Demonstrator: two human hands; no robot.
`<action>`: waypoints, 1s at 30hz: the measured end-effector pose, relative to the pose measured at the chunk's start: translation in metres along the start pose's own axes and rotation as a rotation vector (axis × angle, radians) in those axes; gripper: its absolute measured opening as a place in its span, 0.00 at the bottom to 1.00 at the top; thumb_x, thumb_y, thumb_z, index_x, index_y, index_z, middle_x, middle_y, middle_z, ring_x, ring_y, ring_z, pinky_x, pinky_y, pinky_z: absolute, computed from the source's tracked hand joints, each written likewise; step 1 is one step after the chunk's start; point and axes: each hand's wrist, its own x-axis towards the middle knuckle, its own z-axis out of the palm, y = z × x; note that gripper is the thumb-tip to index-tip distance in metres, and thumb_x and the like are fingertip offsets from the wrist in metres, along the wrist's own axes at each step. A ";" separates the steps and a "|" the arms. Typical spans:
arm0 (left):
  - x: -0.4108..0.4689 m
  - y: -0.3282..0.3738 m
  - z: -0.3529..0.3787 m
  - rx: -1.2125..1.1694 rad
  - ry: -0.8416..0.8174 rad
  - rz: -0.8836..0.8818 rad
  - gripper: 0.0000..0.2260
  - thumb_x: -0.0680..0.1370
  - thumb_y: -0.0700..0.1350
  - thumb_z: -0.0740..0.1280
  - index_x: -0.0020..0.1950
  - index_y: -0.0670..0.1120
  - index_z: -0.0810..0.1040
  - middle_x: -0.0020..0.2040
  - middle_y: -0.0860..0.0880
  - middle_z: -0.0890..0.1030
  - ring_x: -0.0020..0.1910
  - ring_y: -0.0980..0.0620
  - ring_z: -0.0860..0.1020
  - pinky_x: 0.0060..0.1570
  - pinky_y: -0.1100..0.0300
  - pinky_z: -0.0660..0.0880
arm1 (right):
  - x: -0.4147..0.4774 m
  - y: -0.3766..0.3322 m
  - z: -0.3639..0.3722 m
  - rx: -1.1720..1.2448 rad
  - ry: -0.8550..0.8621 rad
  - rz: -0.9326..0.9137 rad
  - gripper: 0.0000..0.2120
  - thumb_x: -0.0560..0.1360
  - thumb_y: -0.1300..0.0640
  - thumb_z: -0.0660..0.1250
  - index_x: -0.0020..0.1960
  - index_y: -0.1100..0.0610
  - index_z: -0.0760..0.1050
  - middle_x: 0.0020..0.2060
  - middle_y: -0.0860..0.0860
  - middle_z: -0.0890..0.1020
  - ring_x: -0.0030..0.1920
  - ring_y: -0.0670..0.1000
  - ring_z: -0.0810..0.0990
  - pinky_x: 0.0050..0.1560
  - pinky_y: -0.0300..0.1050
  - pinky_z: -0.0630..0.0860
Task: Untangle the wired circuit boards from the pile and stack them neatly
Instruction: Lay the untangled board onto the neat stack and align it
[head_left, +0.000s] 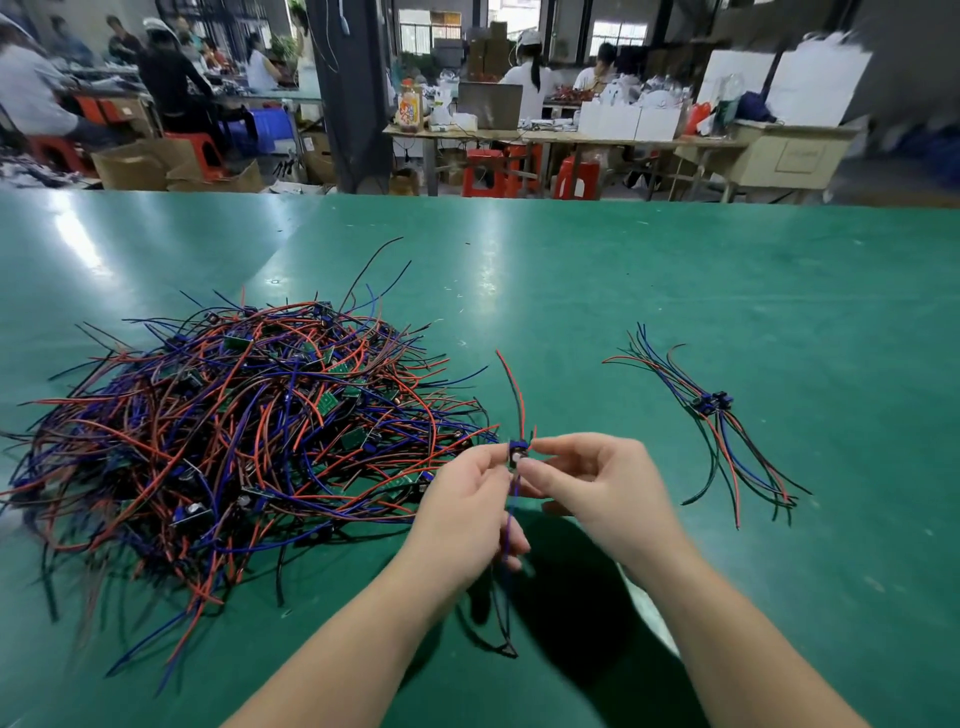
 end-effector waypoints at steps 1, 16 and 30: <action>-0.001 -0.001 0.002 0.025 -0.022 0.013 0.12 0.82 0.36 0.53 0.60 0.46 0.73 0.29 0.52 0.79 0.18 0.55 0.71 0.18 0.65 0.69 | 0.001 0.000 0.002 -0.045 0.036 -0.022 0.07 0.67 0.59 0.77 0.45 0.57 0.83 0.34 0.53 0.85 0.38 0.52 0.85 0.40 0.47 0.81; -0.021 0.000 0.017 -0.073 -0.412 -0.062 0.22 0.82 0.40 0.58 0.75 0.43 0.56 0.39 0.50 0.84 0.24 0.54 0.76 0.25 0.62 0.75 | 0.031 -0.025 -0.040 0.451 0.301 0.213 0.03 0.76 0.67 0.66 0.46 0.61 0.73 0.36 0.56 0.78 0.18 0.44 0.73 0.20 0.33 0.69; -0.007 -0.001 0.006 -0.004 -0.262 -0.084 0.19 0.82 0.39 0.59 0.72 0.46 0.63 0.41 0.47 0.85 0.25 0.52 0.77 0.24 0.63 0.72 | 0.114 0.034 -0.181 -0.805 0.542 0.257 0.08 0.71 0.56 0.74 0.48 0.54 0.78 0.39 0.58 0.83 0.37 0.57 0.82 0.43 0.48 0.79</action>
